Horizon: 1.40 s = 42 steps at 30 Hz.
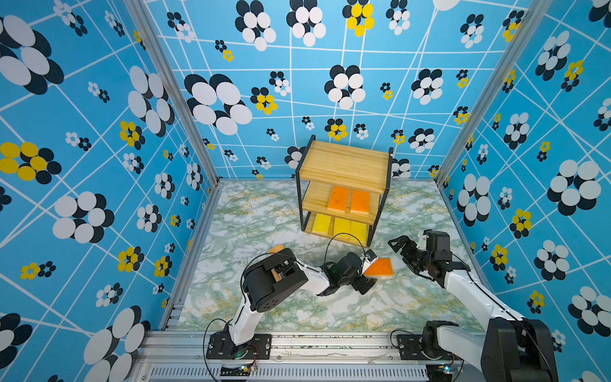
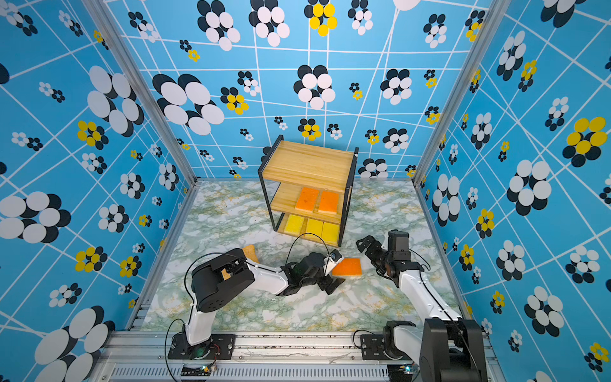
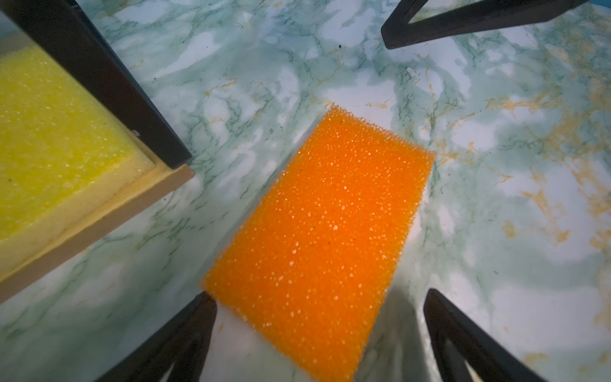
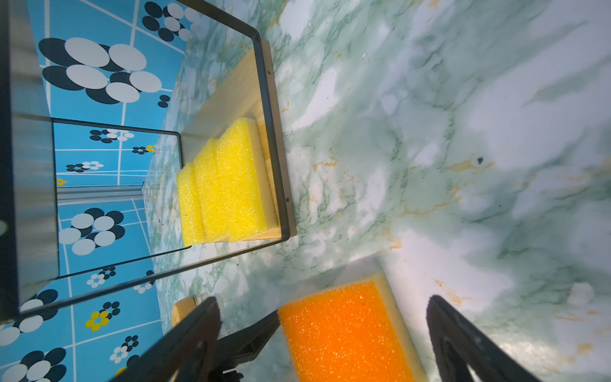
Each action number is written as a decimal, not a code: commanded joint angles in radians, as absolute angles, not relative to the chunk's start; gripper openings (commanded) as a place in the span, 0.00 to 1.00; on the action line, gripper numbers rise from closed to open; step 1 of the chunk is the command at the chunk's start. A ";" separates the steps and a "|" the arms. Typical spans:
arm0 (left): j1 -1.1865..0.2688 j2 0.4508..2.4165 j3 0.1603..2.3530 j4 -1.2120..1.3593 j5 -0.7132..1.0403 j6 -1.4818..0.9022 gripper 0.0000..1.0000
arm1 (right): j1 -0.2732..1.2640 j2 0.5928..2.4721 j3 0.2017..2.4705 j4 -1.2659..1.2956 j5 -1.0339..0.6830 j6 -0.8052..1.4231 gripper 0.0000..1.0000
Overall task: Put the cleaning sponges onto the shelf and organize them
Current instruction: 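Hold the orange sponge with the right gripper while the left gripper moves above it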
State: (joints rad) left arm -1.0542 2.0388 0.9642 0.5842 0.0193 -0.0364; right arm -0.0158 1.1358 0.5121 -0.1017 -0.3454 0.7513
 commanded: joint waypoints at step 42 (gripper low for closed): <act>-1.000 1.972 0.955 0.555 0.027 0.179 0.99 | -0.023 1.409 0.445 0.144 -0.533 0.748 0.99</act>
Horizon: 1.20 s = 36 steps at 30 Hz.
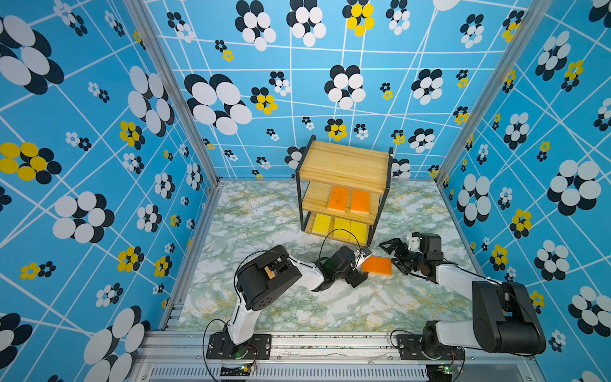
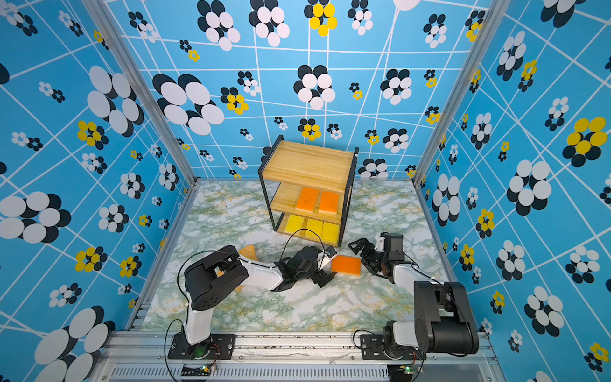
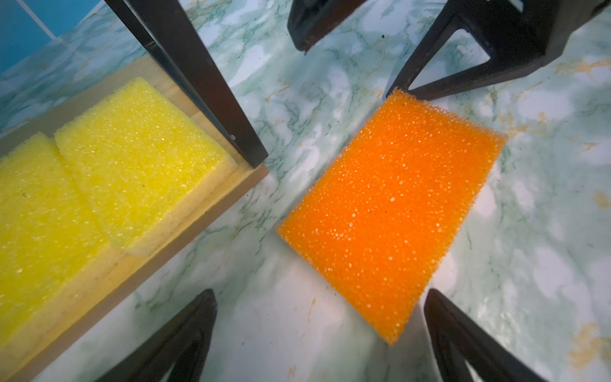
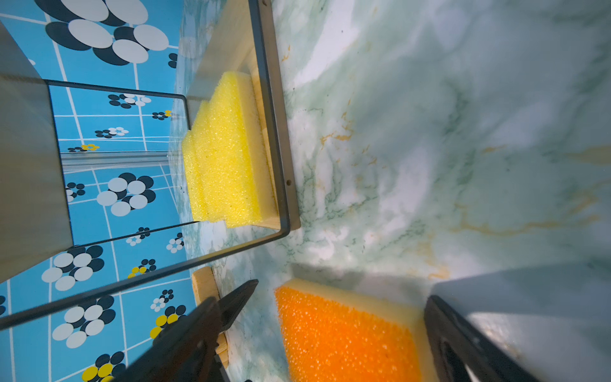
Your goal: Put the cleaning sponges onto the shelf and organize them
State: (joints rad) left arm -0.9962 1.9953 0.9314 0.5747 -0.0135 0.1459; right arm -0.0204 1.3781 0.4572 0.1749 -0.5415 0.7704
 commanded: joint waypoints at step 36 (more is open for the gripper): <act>-1.003 2.083 1.060 0.555 0.127 0.238 0.99 | -0.023 1.469 0.445 0.187 -0.555 0.755 0.99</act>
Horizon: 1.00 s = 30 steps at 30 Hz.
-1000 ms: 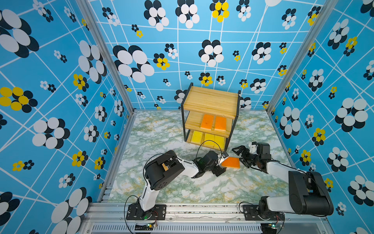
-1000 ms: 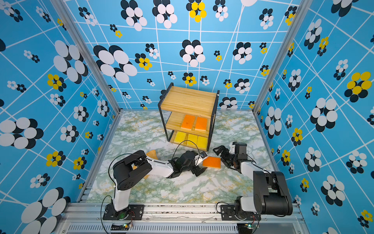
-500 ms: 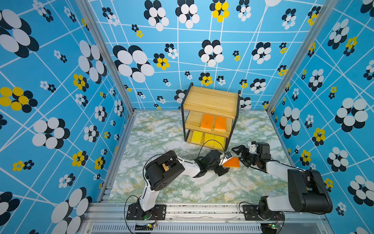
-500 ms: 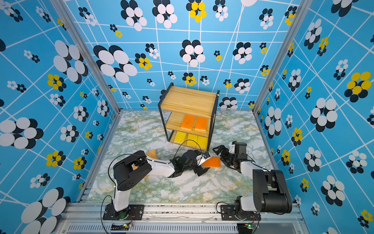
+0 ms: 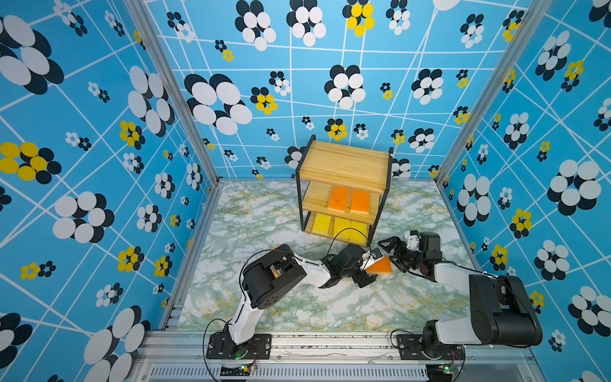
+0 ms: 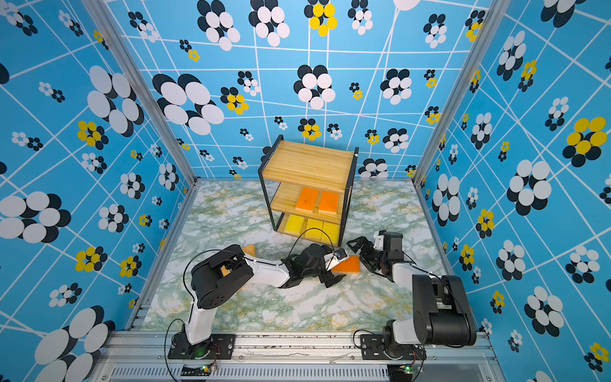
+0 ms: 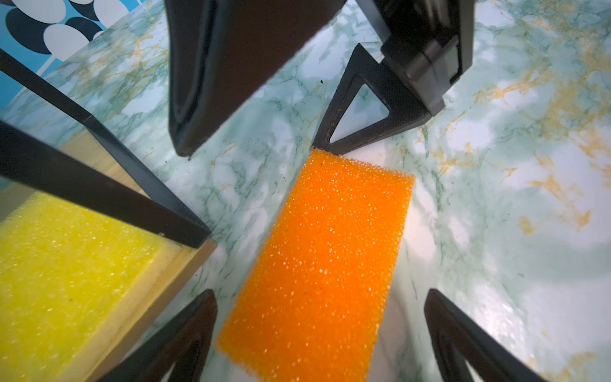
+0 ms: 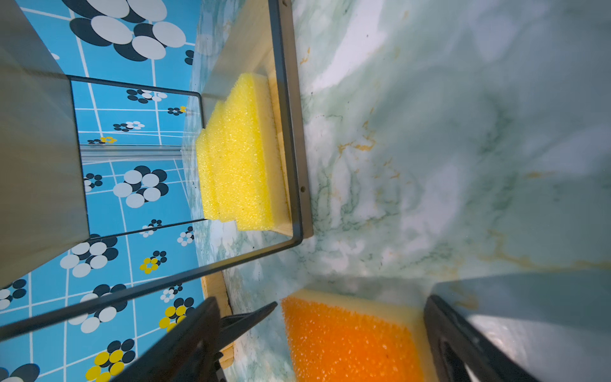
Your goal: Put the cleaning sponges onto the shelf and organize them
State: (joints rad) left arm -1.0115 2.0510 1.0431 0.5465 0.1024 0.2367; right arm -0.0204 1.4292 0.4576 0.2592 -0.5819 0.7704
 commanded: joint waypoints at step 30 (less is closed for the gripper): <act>-1.017 2.085 1.078 0.596 0.061 0.206 0.99 | -0.034 1.366 0.475 0.072 -0.526 0.712 0.99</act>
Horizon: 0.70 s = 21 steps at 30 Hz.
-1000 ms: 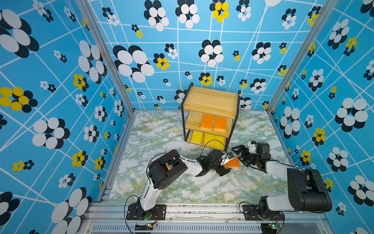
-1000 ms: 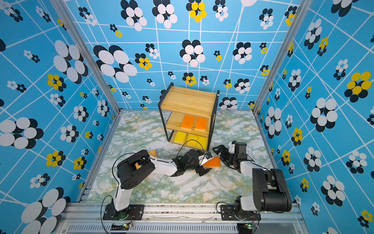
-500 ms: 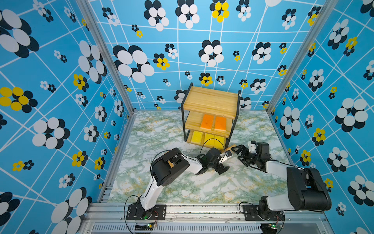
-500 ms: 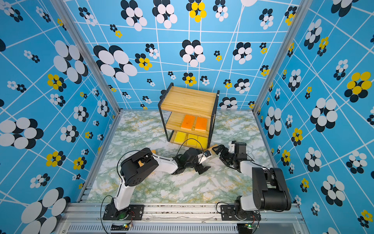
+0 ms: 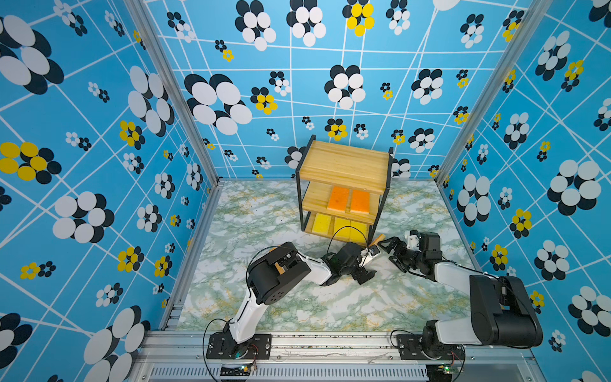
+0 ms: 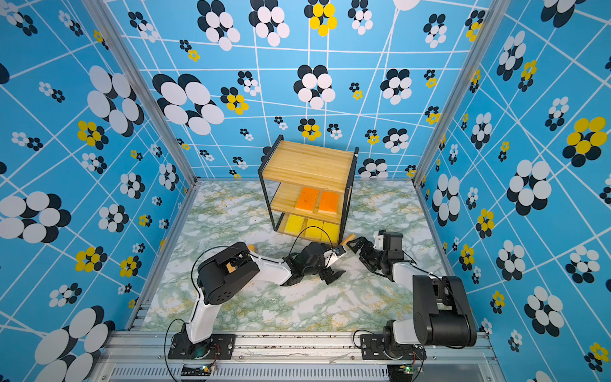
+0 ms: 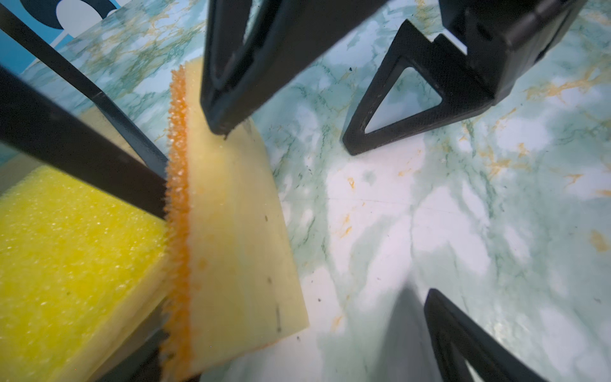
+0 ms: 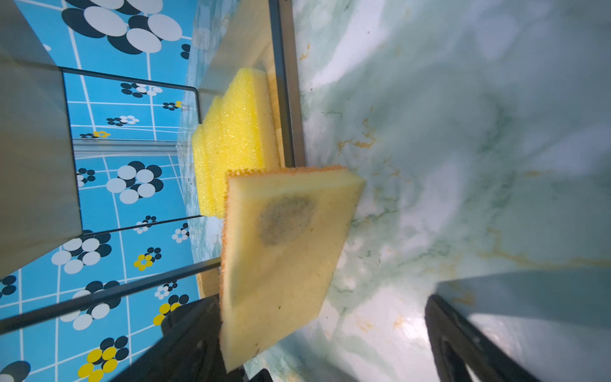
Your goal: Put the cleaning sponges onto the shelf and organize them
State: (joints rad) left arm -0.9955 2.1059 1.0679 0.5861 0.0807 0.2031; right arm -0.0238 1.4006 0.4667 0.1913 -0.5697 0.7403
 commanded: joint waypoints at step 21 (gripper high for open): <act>-1.107 2.106 1.201 0.525 0.017 0.250 0.99 | -0.118 1.101 0.525 -0.070 -0.609 0.730 0.99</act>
